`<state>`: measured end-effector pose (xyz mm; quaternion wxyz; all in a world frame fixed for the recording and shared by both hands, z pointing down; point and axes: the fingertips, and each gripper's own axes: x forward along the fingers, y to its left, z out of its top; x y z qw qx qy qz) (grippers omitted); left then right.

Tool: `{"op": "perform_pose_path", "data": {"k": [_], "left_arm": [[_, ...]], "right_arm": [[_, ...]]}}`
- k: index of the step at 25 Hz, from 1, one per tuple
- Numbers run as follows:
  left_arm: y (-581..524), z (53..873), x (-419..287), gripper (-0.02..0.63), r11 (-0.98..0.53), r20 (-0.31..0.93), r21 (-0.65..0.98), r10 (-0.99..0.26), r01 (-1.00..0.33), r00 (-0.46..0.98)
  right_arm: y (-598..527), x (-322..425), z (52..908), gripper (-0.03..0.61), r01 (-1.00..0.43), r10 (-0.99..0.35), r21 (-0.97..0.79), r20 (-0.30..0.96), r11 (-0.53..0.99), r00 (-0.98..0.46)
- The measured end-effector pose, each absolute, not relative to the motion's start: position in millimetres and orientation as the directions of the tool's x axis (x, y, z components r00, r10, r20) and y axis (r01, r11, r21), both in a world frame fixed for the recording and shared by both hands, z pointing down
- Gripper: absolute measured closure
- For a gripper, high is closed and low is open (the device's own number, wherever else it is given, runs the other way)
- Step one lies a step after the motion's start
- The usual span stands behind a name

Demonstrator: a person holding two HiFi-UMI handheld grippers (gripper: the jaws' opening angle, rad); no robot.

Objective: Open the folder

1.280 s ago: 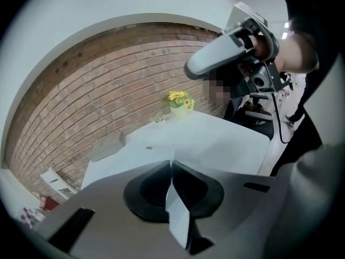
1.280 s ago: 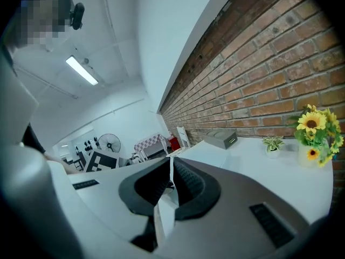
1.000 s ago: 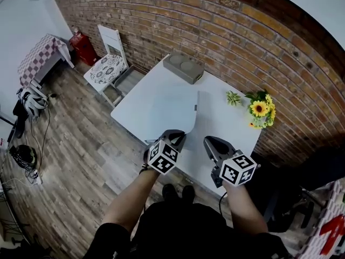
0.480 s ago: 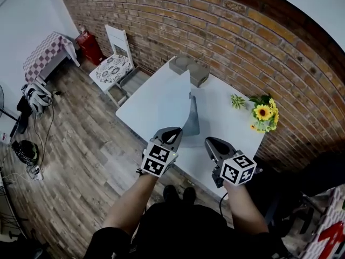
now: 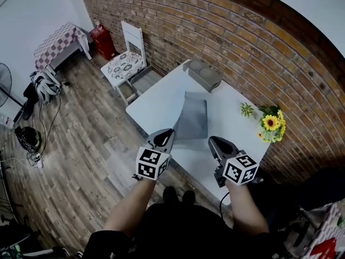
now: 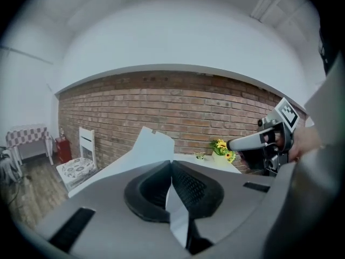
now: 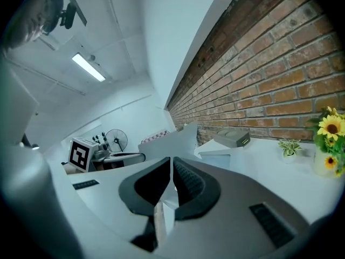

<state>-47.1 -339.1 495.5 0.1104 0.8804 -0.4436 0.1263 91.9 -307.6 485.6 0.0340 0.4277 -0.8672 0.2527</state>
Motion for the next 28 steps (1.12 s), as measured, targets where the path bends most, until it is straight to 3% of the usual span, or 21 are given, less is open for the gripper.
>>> {"op": "perform_pose_path", "data": {"k": [17,28], "left_arm": [[-339,526,-175,0.592,-0.310,0.358,0.132,-0.871,-0.942,0.337],[-343,547,-210,0.591,-0.236,0.396,0.124,-0.879,-0.964,0.267]], "right_arm": [[-308,75,485,0.555,-0.754,-0.702,-0.387,0.298,0.530,-0.647],[-304,80,478,0.563,-0.762,-0.714,-0.301,0.273,0.573,-0.645]]}}
